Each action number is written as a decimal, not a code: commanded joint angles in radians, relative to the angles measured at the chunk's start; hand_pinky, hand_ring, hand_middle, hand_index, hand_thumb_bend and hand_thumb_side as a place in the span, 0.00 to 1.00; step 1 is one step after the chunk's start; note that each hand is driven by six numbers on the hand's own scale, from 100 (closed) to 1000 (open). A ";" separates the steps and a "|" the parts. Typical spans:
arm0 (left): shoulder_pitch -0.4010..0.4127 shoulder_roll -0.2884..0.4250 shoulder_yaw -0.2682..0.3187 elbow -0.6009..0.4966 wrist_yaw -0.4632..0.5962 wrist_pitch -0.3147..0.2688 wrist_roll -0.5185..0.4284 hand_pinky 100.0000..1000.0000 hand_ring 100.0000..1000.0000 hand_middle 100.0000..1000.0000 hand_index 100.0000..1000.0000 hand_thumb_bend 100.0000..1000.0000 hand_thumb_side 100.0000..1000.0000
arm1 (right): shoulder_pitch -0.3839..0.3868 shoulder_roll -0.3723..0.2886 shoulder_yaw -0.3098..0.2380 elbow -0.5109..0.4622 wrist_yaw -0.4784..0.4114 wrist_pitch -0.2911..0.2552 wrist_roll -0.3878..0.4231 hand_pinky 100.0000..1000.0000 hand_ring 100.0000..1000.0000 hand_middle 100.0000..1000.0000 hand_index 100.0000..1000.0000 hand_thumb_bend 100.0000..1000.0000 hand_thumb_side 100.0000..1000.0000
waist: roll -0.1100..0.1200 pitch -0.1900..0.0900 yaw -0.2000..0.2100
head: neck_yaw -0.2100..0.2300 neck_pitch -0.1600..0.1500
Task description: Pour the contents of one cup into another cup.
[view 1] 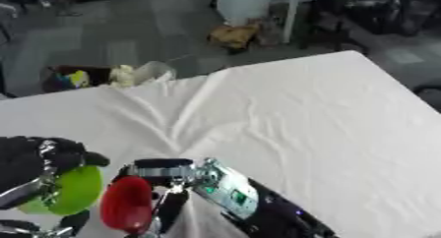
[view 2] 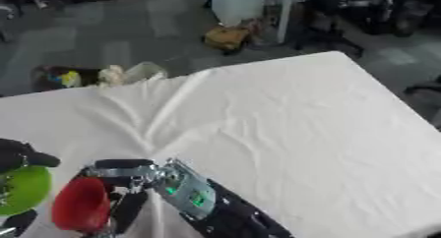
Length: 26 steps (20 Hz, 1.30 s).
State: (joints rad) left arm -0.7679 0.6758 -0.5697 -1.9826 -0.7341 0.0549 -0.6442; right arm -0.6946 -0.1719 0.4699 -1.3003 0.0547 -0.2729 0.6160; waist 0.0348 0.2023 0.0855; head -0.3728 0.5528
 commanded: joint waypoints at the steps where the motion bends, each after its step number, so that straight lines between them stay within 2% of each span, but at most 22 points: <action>1: -0.028 0.003 0.003 -0.017 -0.054 -0.023 -0.035 0.00 0.38 0.38 0.85 0.07 0.17 | -0.012 -0.004 0.000 -0.008 -0.003 -0.002 0.004 0.35 0.00 0.00 0.36 0.00 0.00 | 0.004 -0.020 0.002 | -0.007 -0.002; 13: -0.080 -0.029 -0.014 -0.017 -0.132 -0.108 -0.152 0.00 0.30 0.39 0.84 0.18 0.20 | -0.014 -0.005 0.008 -0.007 -0.005 -0.003 0.012 0.35 0.00 0.00 0.36 0.00 0.00 | 0.015 -0.022 -0.001 | -0.005 -0.007; 26: -0.120 -0.053 -0.037 -0.013 -0.218 -0.229 -0.234 0.00 0.21 0.40 0.83 0.33 0.25 | -0.017 -0.006 0.012 -0.002 -0.004 -0.004 0.019 0.35 0.00 0.00 0.36 0.00 0.00 | 0.029 -0.019 -0.013 | -0.004 -0.014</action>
State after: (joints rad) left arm -0.8675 0.6143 -0.6130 -1.9828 -0.9404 -0.1609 -0.8716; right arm -0.6943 -0.1721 0.4826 -1.2943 0.0547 -0.2760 0.6320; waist 0.0636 0.1976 0.0729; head -0.3794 0.5504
